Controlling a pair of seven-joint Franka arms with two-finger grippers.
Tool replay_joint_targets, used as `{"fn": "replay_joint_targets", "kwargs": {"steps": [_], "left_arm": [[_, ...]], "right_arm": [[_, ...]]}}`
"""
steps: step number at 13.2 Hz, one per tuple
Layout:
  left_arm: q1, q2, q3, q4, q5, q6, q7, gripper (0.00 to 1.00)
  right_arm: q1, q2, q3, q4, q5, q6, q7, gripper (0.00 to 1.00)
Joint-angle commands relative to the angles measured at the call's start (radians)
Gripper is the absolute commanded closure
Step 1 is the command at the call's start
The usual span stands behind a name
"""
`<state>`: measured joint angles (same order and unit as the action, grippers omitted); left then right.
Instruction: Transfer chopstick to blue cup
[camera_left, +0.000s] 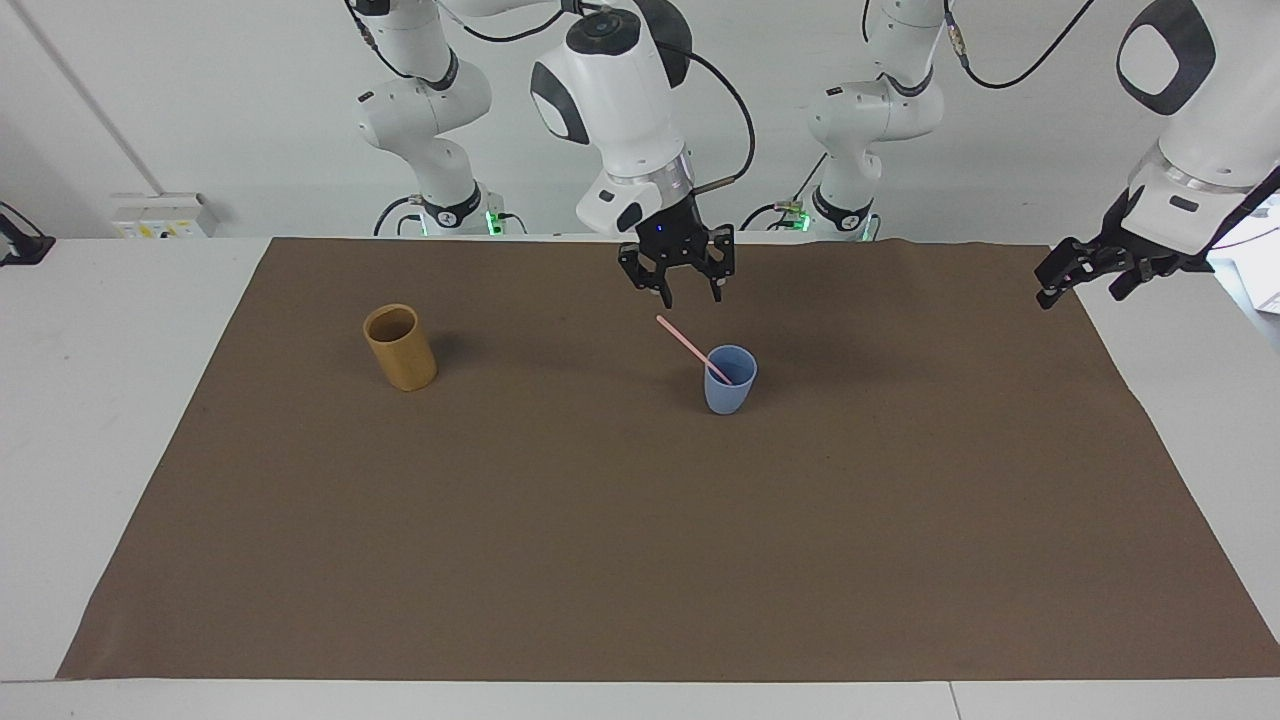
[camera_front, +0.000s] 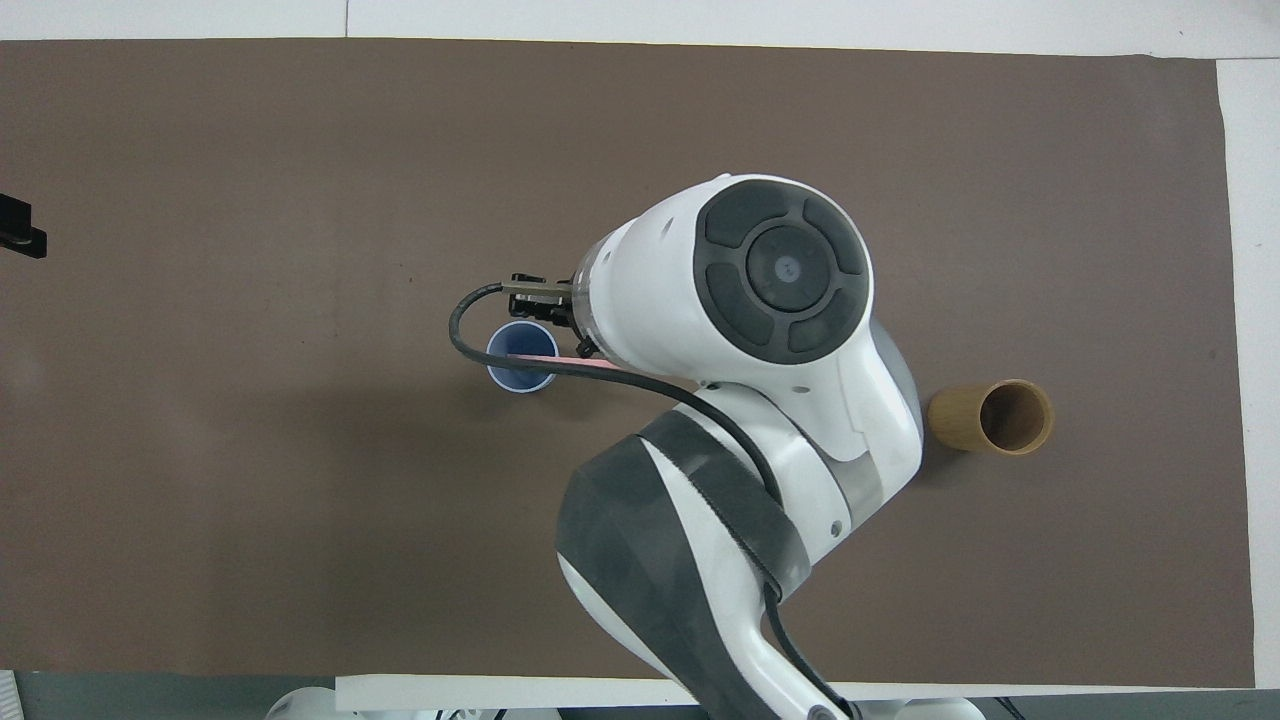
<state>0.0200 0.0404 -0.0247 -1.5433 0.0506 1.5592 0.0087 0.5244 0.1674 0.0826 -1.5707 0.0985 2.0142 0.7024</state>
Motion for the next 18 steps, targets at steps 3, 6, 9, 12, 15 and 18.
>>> {"fn": "replay_joint_targets", "kwargs": {"steps": [3, 6, 9, 12, 15, 18], "left_arm": [[0.000, -0.011, 0.002, -0.012, 0.006, -0.005, -0.004, 0.00], [0.000, -0.011, 0.002, -0.012, 0.006, -0.005, -0.004, 0.00], [0.000, -0.011, 0.002, -0.012, 0.006, -0.005, -0.004, 0.00], [0.000, -0.011, 0.002, -0.012, 0.008, -0.005, -0.004, 0.00], [0.000, -0.011, 0.002, -0.012, 0.006, -0.005, -0.004, 0.00], [-0.008, -0.016, 0.002, -0.005, 0.008, -0.008, 0.004, 0.00]], "right_arm": [[-0.269, -0.078, 0.003, 0.110, -0.077, -0.305, -0.321, 0.00], [-0.482, -0.159, 0.005, 0.109, -0.077, -0.486, -0.556, 0.00], [-0.627, -0.221, 0.000, 0.106, -0.097, -0.648, -0.758, 0.00], [-0.701, -0.232, 0.000, 0.095, -0.141, -0.692, -0.893, 0.00], [-0.575, -0.236, -0.108, 0.092, -0.164, -0.709, -0.829, 0.00], [-0.551, -0.227, -0.126, 0.095, -0.160, -0.695, -0.817, 0.00]]}}
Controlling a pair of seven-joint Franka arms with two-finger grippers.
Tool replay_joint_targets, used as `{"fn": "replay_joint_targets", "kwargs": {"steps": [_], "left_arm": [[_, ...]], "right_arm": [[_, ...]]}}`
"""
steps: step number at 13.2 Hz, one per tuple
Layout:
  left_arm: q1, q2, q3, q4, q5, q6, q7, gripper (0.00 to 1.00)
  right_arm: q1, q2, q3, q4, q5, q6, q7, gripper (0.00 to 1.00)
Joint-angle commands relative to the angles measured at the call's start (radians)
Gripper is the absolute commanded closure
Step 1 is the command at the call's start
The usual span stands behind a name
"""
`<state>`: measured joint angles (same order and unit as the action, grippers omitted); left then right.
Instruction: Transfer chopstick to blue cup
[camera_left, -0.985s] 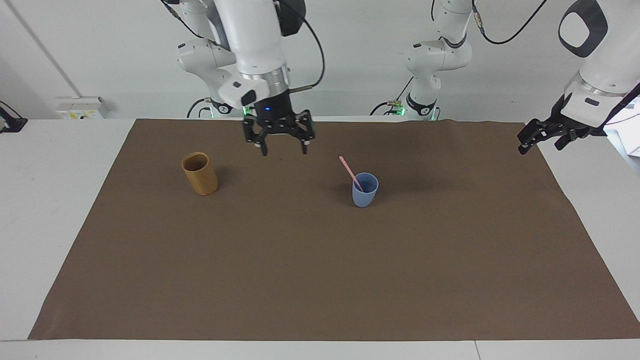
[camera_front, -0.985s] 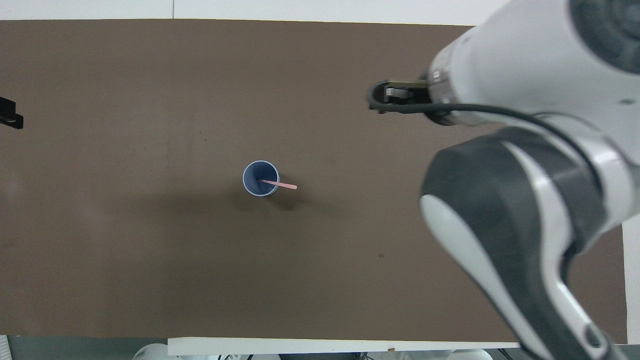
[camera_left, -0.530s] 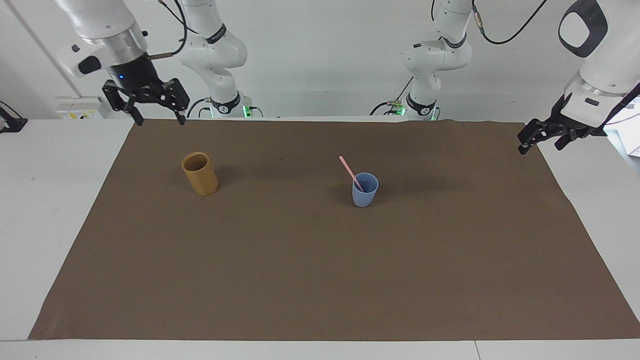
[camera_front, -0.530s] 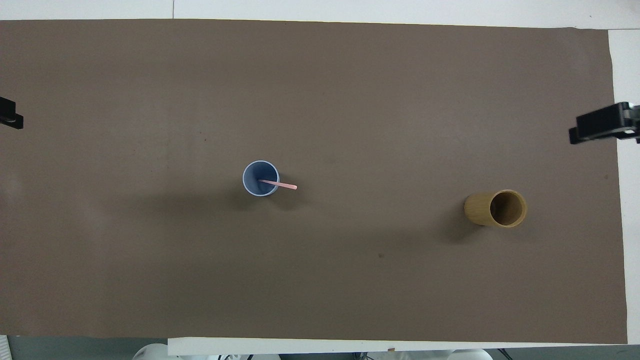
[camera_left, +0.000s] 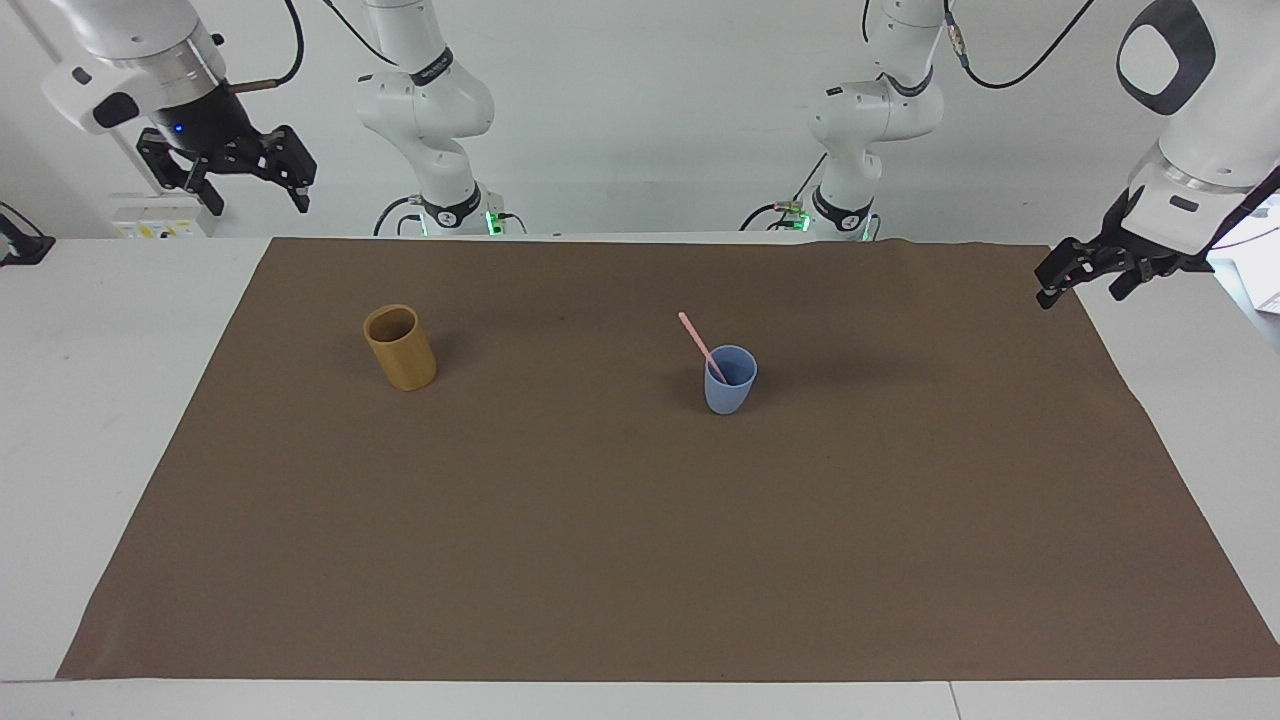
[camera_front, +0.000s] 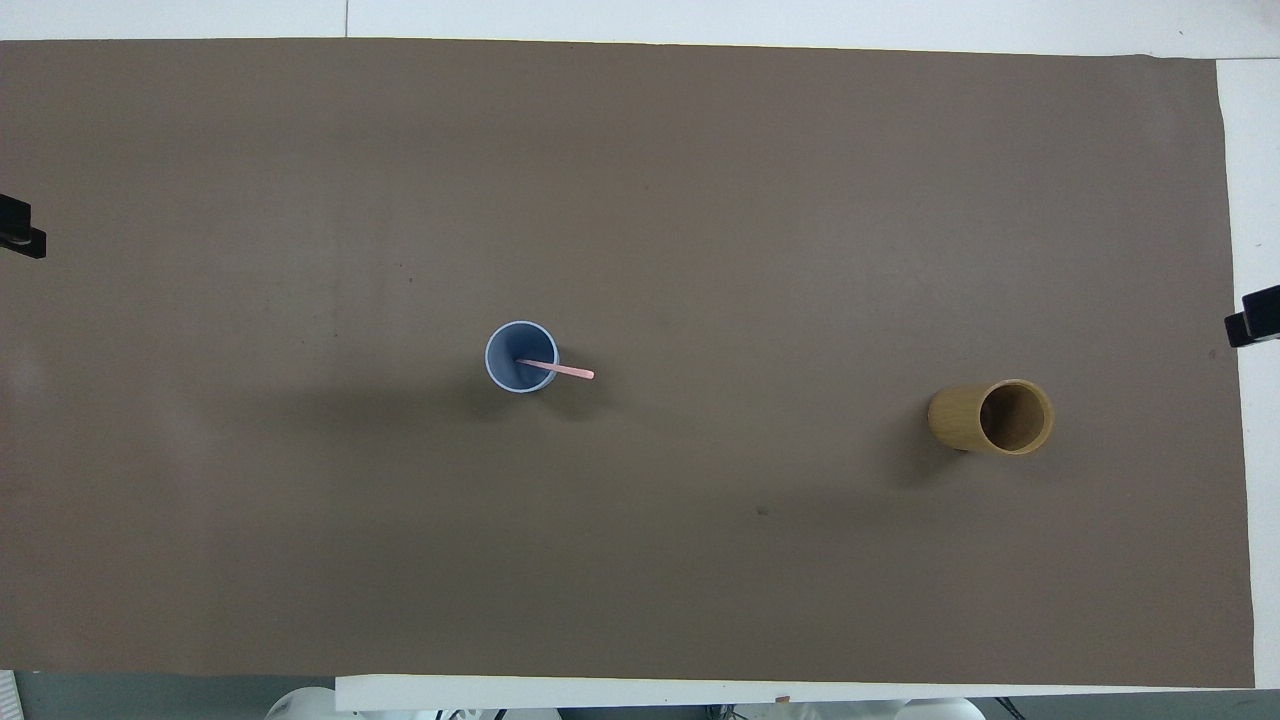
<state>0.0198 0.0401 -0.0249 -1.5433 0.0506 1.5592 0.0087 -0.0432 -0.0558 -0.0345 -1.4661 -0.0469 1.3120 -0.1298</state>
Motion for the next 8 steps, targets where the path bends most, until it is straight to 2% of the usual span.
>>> {"fn": "replay_joint_targets", "kwargs": {"steps": [1, 5, 8], "left_arm": [[-0.012, -0.017, -0.003, 0.000, 0.014, -0.019, 0.014, 0.00], [-0.032, -0.011, -0.006, 0.017, -0.015, -0.039, 0.053, 0.00], [-0.027, -0.009, -0.001, 0.018, -0.067, -0.028, -0.036, 0.00]], "right_arm": [[0.022, -0.003, -0.008, -0.010, -0.014, 0.009, 0.015, 0.00], [0.029, -0.003, -0.011, -0.011, -0.014, 0.012, 0.024, 0.01], [0.029, -0.004, -0.011, -0.011, -0.014, 0.012, 0.032, 0.00]]}}
